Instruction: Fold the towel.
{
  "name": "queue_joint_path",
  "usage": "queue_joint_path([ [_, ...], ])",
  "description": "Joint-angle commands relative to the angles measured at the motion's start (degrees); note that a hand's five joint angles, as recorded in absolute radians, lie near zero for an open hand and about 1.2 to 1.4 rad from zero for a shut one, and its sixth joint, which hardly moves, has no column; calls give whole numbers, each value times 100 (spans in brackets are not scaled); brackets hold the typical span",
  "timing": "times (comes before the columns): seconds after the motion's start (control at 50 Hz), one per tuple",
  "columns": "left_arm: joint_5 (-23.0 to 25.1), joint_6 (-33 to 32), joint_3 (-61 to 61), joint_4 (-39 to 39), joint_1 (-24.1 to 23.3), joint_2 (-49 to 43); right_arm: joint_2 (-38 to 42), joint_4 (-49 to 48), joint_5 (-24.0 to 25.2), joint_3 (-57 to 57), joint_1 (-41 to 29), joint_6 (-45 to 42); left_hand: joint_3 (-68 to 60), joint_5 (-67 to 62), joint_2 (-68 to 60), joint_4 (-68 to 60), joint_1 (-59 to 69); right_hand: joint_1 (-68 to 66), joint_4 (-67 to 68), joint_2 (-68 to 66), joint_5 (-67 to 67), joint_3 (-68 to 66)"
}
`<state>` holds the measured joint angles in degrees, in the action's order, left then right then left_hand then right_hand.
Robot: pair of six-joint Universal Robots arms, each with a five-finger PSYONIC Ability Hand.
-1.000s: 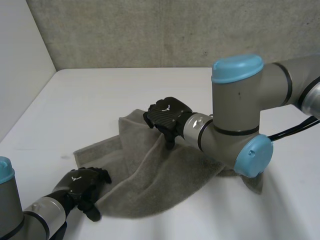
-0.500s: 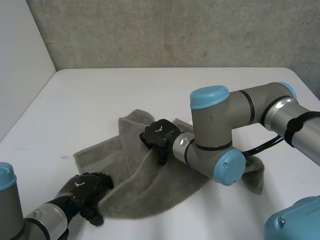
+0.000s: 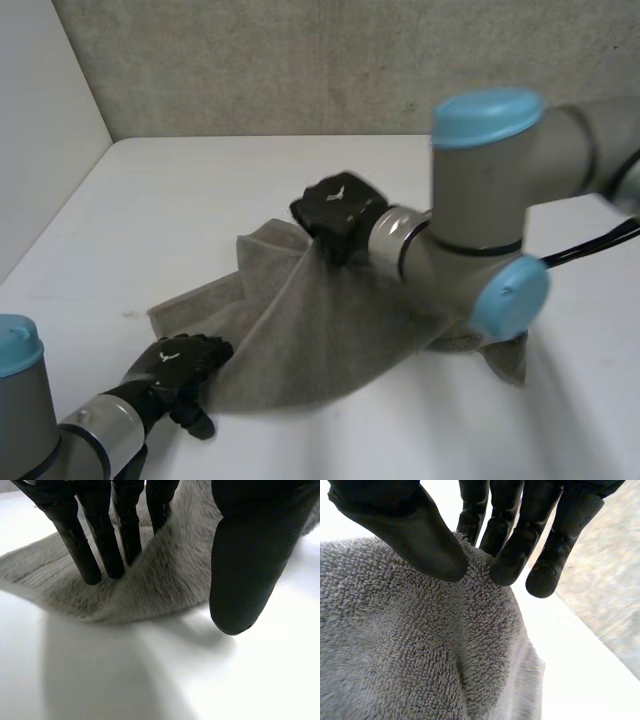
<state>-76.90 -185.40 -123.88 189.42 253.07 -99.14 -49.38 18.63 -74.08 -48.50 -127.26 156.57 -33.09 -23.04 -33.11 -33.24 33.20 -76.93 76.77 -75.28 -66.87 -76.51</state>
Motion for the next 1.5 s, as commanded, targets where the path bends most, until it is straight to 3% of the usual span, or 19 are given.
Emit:
queue_joint_path([
  [0.02, -9, 206, 434, 7, -310, -184, -1309, -105, 34, -1220, 280, 23, -387, -392, -385, -372, 376, -307, 323, -472, -313, -349],
  [0.26, -62, 664, 848, 341, -671, -404, -2621, -800, 86, -3139, 632, 137, -539, -544, -536, -523, 527, -307, 323, -472, -313, -349],
  [0.46, -237, 593, 945, 359, -715, -597, -3815, -1380, 165, -4289, 1317, 120, -2303, -2308, -2300, -2287, 2291, -307, 323, -472, -313, -349],
  [0.6, -422, 584, 1033, 359, -706, -720, -3869, -1362, 490, -4465, 1572, 111, -2926, -2931, -2924, -2911, 2915, -307, 323, -472, -313, -349],
  [0.64, -422, 584, 1068, 359, -715, -747, -3869, -1362, 561, -4501, 1599, 120, -3365, -3370, -3362, -3349, 3353, -307, 323, -472, -313, -349],
  [0.68, -422, 584, 1173, 359, -715, -773, -3799, -1371, 666, -4536, 1599, 111, -4570, -4575, -4567, -4554, 4558, -307, 323, -472, -313, -349],
  [0.76, -422, 584, 1340, 359, -715, -826, -3545, -1397, 719, -4554, 1573, 76, -4691, -4696, -4689, -4676, 4680, -307, 323, -472, -313, -349],
  [0.86, -422, 514, 1701, 350, -715, -976, -2849, -1433, 684, -4308, 1493, -39, -4691, -4696, -4689, -4676, 4680, -307, 323, -472, -313, -349],
  [0.96, -431, 40, 2211, 341, -689, -1327, -2216, -1441, 623, -3736, 1485, -153, -4691, -4696, -4689, -4676, 4680, -307, 323, -472, -313, -349],
  [1.08, -475, -883, 3432, 376, -627, -2021, -1337, -1652, 394, -2260, 1450, -241, -4691, -4696, -4689, -4676, 4680, -307, 323, -472, -313, -349],
  [1.12, -641, -1102, 4455, 499, -627, -2398, -874, -2107, 123, -1289, 1450, -284, -4691, -4696, -4689, -4676, 4680, -307, 323, -472, -313, -349],
  [1.24, -932, -1042, 6174, 860, -636, -2698, -362, -3067, -133, 87, 1450, -346, -4691, -4696, -4689, -4676, 4680, -307, 323, -472, -313, -349],
  [1.34, -1169, -455, 7754, 1614, -662, -2672, -265, -4479, -379, 842, 1450, -285, -4691, -4696, -4689, -4676, 4680, -307, 323, -472, -313, -349],
  [1.5, -1477, 101, 7355, 1616, -732, -2181, -642, -4439, -494, 300, 1248, -258, -4691, -4696, -4689, -4676, 4680, -307, 323, -472, -313, -349],
])
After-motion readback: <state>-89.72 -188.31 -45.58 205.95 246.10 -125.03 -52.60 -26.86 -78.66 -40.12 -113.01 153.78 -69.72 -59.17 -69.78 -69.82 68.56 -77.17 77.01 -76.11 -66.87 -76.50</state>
